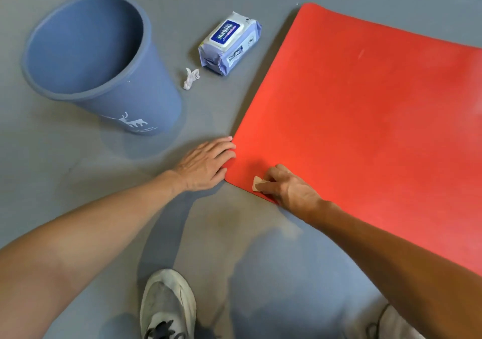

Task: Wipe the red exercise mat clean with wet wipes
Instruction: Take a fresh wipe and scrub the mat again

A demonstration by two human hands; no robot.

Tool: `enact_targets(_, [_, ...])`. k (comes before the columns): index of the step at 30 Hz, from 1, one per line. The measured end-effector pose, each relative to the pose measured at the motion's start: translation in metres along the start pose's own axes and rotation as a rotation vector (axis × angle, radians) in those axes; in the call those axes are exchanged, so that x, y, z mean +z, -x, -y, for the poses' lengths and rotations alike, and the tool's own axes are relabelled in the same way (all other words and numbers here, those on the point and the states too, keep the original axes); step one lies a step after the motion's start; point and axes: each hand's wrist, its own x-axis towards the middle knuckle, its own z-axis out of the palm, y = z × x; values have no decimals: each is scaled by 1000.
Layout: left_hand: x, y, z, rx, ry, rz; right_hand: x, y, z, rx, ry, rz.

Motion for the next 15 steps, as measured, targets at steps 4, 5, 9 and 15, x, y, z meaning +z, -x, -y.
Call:
enact_targets(4, [8,-1,-7,-26,22,-2,-4,22,14,293,-67,-83])
enact_targets(5, [8,1,-9,-32,17,-5,-1,16,24,301,-66,-73])
enact_targets(9, [6,-1,-13,-62,16,28,35,-33,58,293,-111,-216])
enact_targets(15, [-1,2,-1,-37,15,71,39,-19,55,302,-127,-292])
